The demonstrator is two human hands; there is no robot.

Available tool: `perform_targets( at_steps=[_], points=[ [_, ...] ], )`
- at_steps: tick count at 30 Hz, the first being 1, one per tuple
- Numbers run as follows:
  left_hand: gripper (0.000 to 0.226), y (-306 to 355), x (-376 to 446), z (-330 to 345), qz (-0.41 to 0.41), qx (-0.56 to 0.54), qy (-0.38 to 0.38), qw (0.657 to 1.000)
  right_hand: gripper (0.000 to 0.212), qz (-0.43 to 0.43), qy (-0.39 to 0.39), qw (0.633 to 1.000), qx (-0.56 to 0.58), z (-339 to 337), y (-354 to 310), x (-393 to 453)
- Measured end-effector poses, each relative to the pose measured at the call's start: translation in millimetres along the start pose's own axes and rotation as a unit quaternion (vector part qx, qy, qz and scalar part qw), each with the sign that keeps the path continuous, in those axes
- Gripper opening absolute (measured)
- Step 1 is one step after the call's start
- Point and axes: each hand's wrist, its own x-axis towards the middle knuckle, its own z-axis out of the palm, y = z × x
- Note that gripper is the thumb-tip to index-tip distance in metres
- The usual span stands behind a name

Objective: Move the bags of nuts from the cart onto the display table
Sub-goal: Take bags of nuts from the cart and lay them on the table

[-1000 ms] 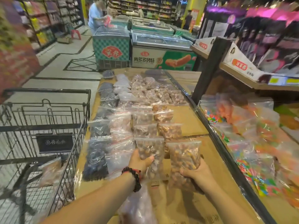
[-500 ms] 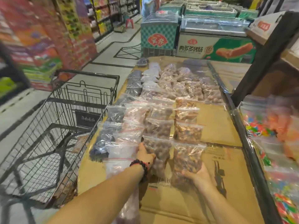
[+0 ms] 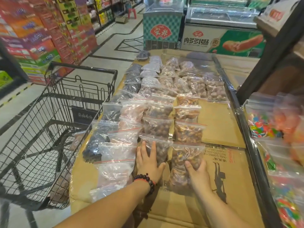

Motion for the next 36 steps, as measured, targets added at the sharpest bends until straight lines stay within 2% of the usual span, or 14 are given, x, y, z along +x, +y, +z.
perform_targets(
  at_steps=[2,4,8,11,13,16,18,22,26,29,32,36],
  points=[
    [0.092,0.8,4.9,-0.7,-0.006,0.001,-0.005,1.0,0.063,-0.003,0.002,1.0,-0.016,-0.1,1.2,1.6],
    [0.093,0.9,7.5,0.4,-0.01,0.009,-0.009,1.0,0.057,-0.007,0.001,1.0,-0.029,-0.2,3.1,3.8],
    [0.094,1.6,9.2,-0.8,-0.015,0.025,-0.023,0.999,0.064,0.003,-0.006,0.999,-0.043,-2.6,0.4,4.3],
    [0.097,1.6,10.4,-8.8,-0.017,0.018,-0.048,0.999,0.082,0.006,-0.003,0.998,-0.058,-10.1,-5.4,1.9],
    [0.096,2.7,10.0,-17.6,-0.02,0.013,-0.069,0.997,0.085,-0.012,0.013,0.996,-0.091,-19.0,-13.9,-3.7],
    [0.083,9.0,5.2,-39.9,0.003,-0.002,-0.071,0.997,0.068,-0.084,0.049,0.986,-0.133,-31.0,-37.4,-14.6],
    [0.069,12.3,0.3,-61.1,0.043,0.001,-0.061,0.997,0.053,-0.146,0.027,0.977,-0.153,-31.5,-57.3,-21.8],
    [0.057,-1.9,-8.0,-119.6,0.09,0.039,-0.034,0.995,0.043,-0.262,-0.055,0.931,-0.248,-10.2,-104.4,-40.7],
    [0.052,-49.5,-19.3,-187.1,0.073,0.145,-0.027,0.986,0.042,-0.381,-0.093,0.853,-0.345,37.6,-160.0,-76.2],
    [0.046,-103.8,-33.3,-231.1,0.042,0.156,-0.021,0.987,0.046,-0.434,-0.105,0.798,-0.404,90.6,-197.6,-111.8],
    [0.045,-166.0,-55.7,-267.5,0.014,0.159,-0.008,0.987,0.052,-0.461,-0.11,0.776,-0.415,154.4,-221.7,-150.7],
    [0.04,-269.1,-89.7,-312.7,-0.018,0.153,0.01,0.988,0.039,-0.468,-0.125,0.765,-0.424,248.8,-236.4,-206.9]
  ],
)
